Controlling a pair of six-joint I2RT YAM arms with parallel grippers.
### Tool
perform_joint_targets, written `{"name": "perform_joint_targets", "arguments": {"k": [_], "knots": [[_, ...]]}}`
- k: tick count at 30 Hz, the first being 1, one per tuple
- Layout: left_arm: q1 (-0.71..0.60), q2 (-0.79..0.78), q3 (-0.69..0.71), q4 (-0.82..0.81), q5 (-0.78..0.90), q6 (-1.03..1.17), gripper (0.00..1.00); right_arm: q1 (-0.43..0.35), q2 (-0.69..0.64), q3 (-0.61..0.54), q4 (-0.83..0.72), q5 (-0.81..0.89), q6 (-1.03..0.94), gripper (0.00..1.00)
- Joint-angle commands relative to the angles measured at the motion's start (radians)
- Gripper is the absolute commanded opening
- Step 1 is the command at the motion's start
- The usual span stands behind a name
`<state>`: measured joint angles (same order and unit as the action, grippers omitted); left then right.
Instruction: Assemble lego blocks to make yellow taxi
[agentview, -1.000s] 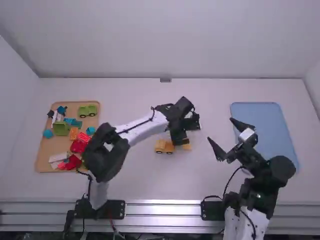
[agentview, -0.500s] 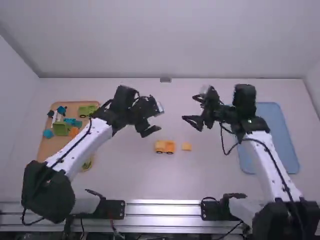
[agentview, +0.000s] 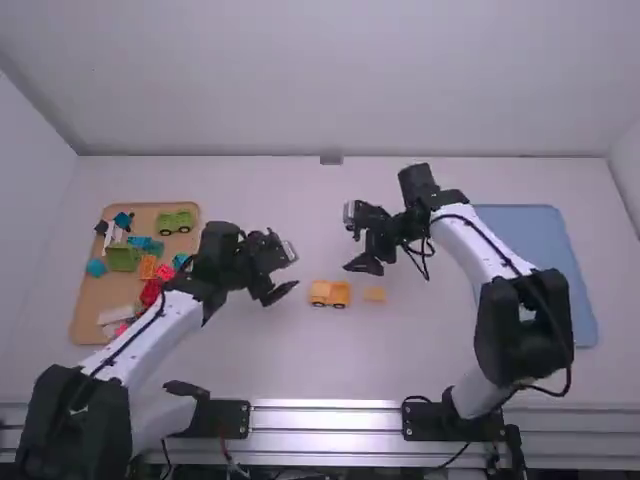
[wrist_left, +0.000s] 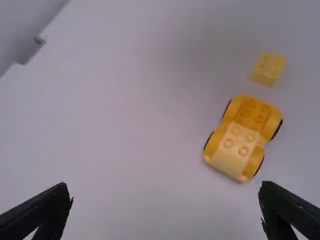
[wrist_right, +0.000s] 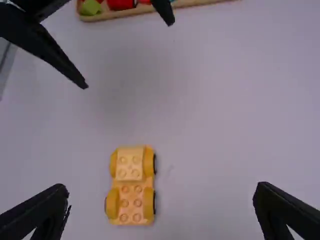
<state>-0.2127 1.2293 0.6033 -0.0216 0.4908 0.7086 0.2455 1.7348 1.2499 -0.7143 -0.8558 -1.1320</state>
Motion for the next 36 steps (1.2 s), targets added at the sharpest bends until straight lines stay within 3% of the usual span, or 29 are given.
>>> {"name": "perform_joint_targets", "arguments": {"k": [1, 5, 9, 13, 15, 18, 20, 24, 27, 30, 34, 36], "knots": [[0.018, -0.009, -0.027, 0.058, 0.114, 0.025, 0.99, -0.034, -0.015, 0.026, -0.069, -0.093, -0.144, 0.99], [0.045, 0.039, -0.034, 0.137, 0.332, 0.126, 0.99, -0.130, -0.055, 0.015, -0.301, -0.217, -0.464, 0.99], [0.036, 0.094, -0.034, 0.206, 0.432, 0.125, 0.99, -0.212, -0.065, -0.061, -0.362, -0.291, -0.632, 0.99], [0.043, 0.219, -0.034, 0.348, 0.544, 0.108, 0.99, -0.254, -0.064, -0.231, -0.160, -0.322, -0.609, 0.99], [0.034, 0.309, -0.034, 0.438, 0.644, 0.140, 0.99, -0.260, -0.065, -0.371, 0.050, -0.325, -0.594, 0.99], [0.028, 0.388, -0.024, 0.484, 0.690, 0.153, 0.99, -0.258, -0.065, -0.494, 0.250, -0.377, -0.622, 0.99], [0.032, 0.445, 0.001, 0.474, 0.706, 0.153, 0.99, -0.264, -0.065, -0.565, 0.385, -0.396, -0.523, 0.99], [0.026, 0.522, 0.052, 0.428, 0.699, 0.157, 0.99, -0.279, -0.058, -0.644, 0.664, -0.304, -0.192, 0.99], [0.015, 0.559, 0.077, 0.423, 0.705, 0.158, 0.99, -0.271, -0.014, -0.681, 0.859, -0.276, -0.050, 0.99], [0.017, 0.570, 0.085, 0.422, 0.702, 0.157, 0.99, -0.255, 0.061, -0.692, 0.917, -0.274, 0.008, 0.99], [0.017, 0.570, 0.080, 0.444, 0.707, 0.156, 0.99, -0.249, 0.182, -0.681, 0.969, -0.358, -0.128, 0.99], [0.014, 0.570, 0.076, 0.470, 0.706, 0.154, 0.99, -0.264, 0.214, -0.652, 0.968, -0.351, -0.068, 0.99]]}}
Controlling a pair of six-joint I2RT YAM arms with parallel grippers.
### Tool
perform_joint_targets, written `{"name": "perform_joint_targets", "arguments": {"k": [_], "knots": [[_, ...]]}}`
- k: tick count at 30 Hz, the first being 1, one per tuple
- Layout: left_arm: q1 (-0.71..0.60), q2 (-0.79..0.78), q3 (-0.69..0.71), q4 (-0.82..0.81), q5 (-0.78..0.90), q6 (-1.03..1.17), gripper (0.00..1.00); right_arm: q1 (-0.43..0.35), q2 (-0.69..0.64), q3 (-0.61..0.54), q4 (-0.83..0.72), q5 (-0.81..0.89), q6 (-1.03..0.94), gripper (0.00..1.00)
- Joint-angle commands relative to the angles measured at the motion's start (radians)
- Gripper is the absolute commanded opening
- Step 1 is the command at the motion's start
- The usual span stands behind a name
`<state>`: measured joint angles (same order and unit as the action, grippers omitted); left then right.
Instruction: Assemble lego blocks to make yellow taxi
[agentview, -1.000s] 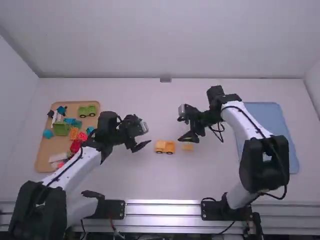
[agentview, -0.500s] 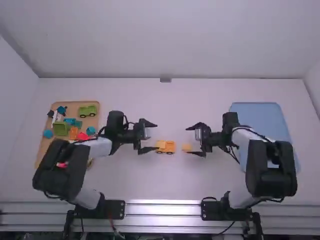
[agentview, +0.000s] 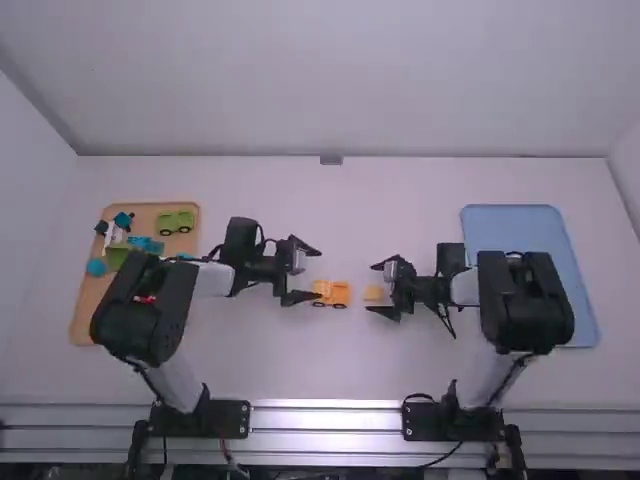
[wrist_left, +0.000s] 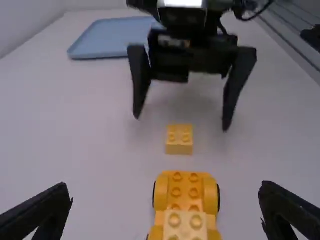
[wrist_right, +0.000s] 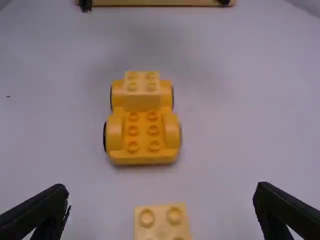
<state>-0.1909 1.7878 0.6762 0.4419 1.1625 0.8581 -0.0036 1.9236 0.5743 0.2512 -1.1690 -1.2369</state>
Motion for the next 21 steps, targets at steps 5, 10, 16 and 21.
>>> {"name": "perform_joint_targets", "arguments": {"k": [5, 10, 16, 21], "knots": [[-0.007, 0.011, 0.003, 0.008, 0.027, 0.006, 0.99, -0.022, 0.142, 0.107, -0.049, -0.042, 0.005, 0.99], [-0.006, 0.011, 0.003, 0.008, 0.036, 0.003, 0.99, -0.022, 0.187, 0.169, -0.182, -0.025, -0.066, 0.99], [-0.006, 0.011, 0.003, 0.004, 0.132, 0.027, 0.99, -0.015, 0.188, 0.203, -0.351, 0.076, -0.208, 0.75], [-0.018, 0.011, 0.003, -0.045, 0.018, 0.031, 0.99, -0.024, 0.188, 0.204, -0.364, 0.094, -0.204, 0.61]]}}
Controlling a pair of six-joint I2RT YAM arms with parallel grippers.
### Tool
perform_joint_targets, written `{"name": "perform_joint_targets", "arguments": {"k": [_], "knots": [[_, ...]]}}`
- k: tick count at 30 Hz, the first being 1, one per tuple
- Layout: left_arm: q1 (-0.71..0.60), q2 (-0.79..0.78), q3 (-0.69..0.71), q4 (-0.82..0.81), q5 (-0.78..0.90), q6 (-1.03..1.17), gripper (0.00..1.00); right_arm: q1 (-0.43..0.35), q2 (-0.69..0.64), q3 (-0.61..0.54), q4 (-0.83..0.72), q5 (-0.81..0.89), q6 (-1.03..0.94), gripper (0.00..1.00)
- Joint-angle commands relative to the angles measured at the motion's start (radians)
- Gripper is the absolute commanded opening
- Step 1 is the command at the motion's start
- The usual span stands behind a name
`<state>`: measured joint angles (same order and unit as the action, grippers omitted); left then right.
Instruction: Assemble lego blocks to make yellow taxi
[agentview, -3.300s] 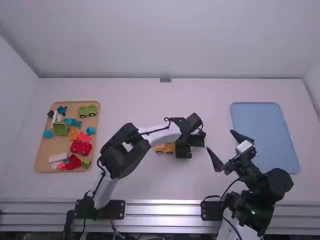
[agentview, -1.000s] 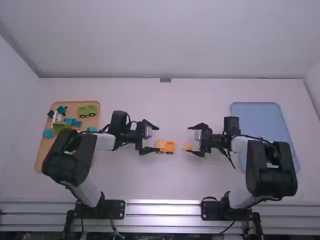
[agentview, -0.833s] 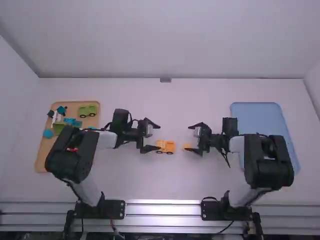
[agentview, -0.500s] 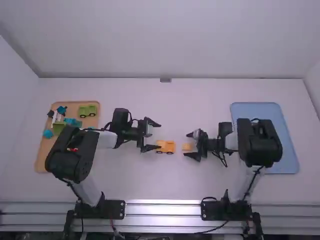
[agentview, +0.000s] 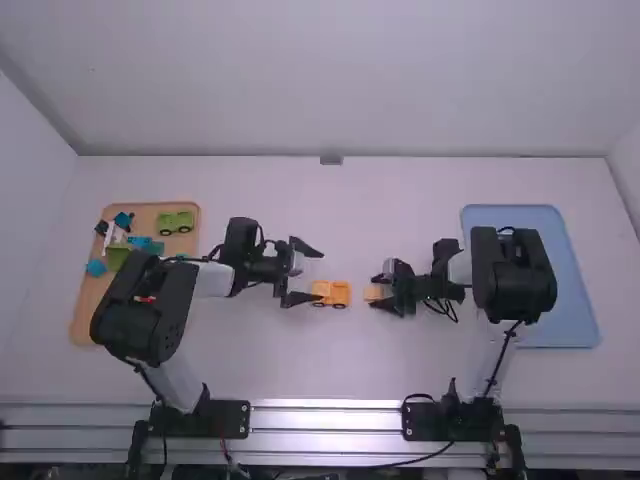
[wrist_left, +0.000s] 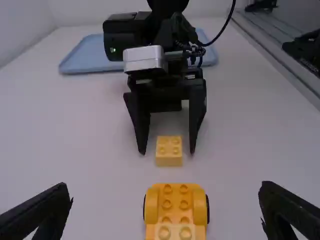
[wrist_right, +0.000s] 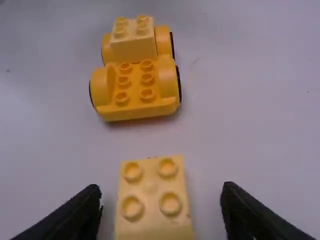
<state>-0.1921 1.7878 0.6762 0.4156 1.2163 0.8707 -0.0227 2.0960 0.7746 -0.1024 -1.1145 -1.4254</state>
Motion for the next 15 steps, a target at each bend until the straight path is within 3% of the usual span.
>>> {"name": "perform_joint_targets", "arguments": {"k": [1, 3, 9, 15], "knots": [[-0.024, 0.011, 0.003, -0.037, -0.072, 0.017, 0.99, -0.007, 0.016, 0.003, -0.012, 0.038, -0.015, 0.56], [-0.049, 0.015, 0.003, -0.084, -0.147, 0.023, 0.99, -0.011, 0.015, 0.004, -0.013, 0.026, -0.016, 0.41], [-0.117, 0.064, 0.003, -0.103, -0.268, 0.121, 0.99, -0.012, -0.007, 0.000, -0.028, -0.042, -0.016, 0.25], [-0.109, 0.136, 0.007, -0.024, -0.327, 0.061, 0.99, -0.001, -0.155, -0.003, -0.147, -0.029, -0.024, 0.24]]}}
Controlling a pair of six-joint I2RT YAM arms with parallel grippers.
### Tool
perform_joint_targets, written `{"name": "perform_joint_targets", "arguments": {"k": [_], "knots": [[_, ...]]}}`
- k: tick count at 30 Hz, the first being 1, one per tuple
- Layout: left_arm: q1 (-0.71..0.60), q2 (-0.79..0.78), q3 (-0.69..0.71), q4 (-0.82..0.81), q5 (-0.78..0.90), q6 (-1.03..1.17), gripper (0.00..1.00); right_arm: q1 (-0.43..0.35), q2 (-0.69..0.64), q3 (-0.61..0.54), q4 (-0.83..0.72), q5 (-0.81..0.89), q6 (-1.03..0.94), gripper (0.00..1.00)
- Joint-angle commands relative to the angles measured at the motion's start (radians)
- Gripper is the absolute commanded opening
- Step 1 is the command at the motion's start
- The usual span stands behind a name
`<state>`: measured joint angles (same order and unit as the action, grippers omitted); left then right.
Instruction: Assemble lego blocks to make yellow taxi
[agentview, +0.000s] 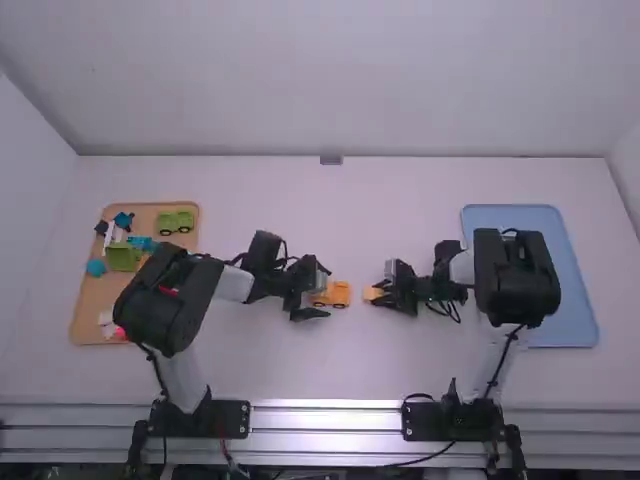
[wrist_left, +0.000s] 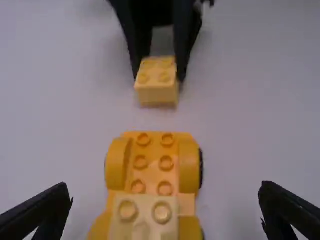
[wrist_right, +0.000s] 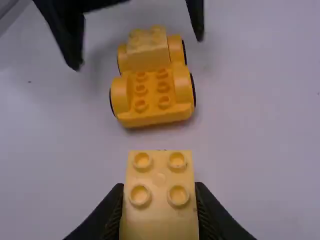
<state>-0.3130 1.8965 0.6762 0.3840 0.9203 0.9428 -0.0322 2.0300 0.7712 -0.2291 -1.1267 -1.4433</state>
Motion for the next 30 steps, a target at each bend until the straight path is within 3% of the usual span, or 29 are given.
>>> {"name": "perform_joint_targets", "arguments": {"k": [1, 6, 9, 16, 19, 30], "knots": [[0.012, 0.036, 0.007, 0.014, -0.032, -0.010, 0.99, 0.015, -0.121, 0.001, -0.044, 0.000, -0.006, 0.24], [-0.006, 0.076, 0.006, 0.048, -0.042, -0.011, 0.99, 0.061, -0.250, 0.000, -0.093, 0.104, 0.013, 0.24], [-0.014, 0.108, 0.014, 0.076, -0.043, -0.011, 0.95, 0.136, -0.275, 0.000, -0.054, 0.150, 0.060, 0.23], [-0.015, 0.109, 0.019, 0.071, -0.047, -0.010, 0.57, 0.259, -0.241, 0.000, 0.054, 0.222, 0.169, 0.22], [-0.011, 0.109, 0.019, 0.066, -0.047, -0.011, 0.47, 0.296, -0.222, 0.000, 0.106, 0.255, 0.249, 0.22], [-0.009, 0.109, 0.019, 0.058, -0.047, -0.011, 0.43, 0.346, -0.217, 0.001, 0.162, 0.298, 0.321, 0.20]]}}
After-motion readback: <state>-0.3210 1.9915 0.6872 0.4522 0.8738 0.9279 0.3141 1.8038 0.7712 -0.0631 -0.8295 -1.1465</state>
